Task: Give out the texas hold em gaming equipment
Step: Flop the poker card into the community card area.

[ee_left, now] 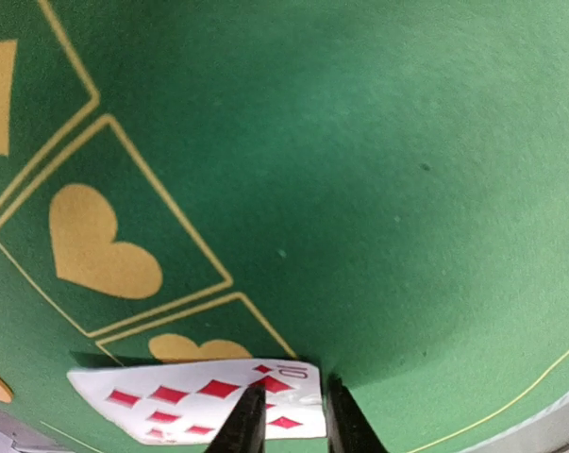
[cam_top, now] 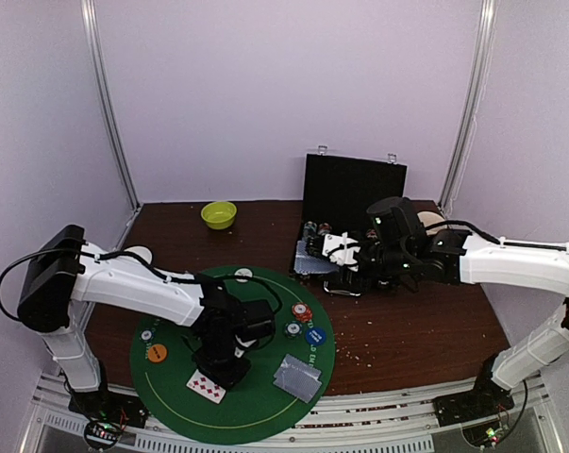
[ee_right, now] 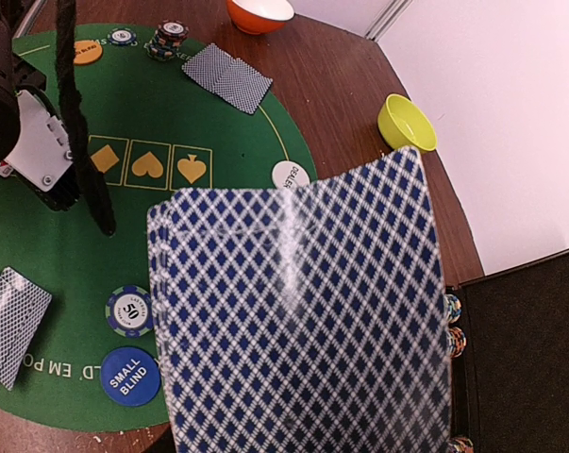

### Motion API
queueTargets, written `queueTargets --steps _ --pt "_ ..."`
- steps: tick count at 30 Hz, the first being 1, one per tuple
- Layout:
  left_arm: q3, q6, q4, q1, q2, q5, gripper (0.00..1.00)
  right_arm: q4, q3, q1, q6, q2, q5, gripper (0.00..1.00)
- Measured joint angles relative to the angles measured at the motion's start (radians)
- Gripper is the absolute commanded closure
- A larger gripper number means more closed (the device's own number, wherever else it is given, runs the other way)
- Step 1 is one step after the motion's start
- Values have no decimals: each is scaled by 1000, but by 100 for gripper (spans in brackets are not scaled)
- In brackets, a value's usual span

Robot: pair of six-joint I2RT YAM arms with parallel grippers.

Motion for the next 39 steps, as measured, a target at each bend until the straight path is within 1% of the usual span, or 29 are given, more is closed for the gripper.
queueTargets --steps 1,2,8,11,14,16,19,20,22,24,27,31,39 --pt "1 2 3 1 3 2 57 0 0 0 0 0 0 52" --pt "2 5 7 2 3 6 56 0 0 0 0 0 0 52" --pt "42 19 26 22 -12 7 55 -1 0 0 0 0 0 52" --pt "42 25 45 56 -80 7 56 -2 0 0 0 0 0 53" --pt "-17 22 74 134 -181 6 62 -4 0 0 0 0 0 52" --pt "-103 8 89 192 -269 -4 68 -6 0 0 0 0 0 52" --pt "-221 -29 40 254 -368 -53 76 -6 0 0 0 0 0 52" --pt "-248 -44 24 260 -385 -66 76 -6 0 0 0 0 0 52" --pt "-283 -63 3 260 -398 -84 77 -6 0 0 0 0 0 52" --pt "-305 -71 5 260 -394 -94 82 -6 0 0 0 0 0 52" --pt "-336 -77 11 260 -367 -111 85 -6 0 0 0 0 0 52" --pt "-363 -79 45 253 -341 -96 85 -6 0 0 0 0 0 52" --pt "-363 -94 69 190 -343 -72 85 -6 0 0 0 -1 0 52"
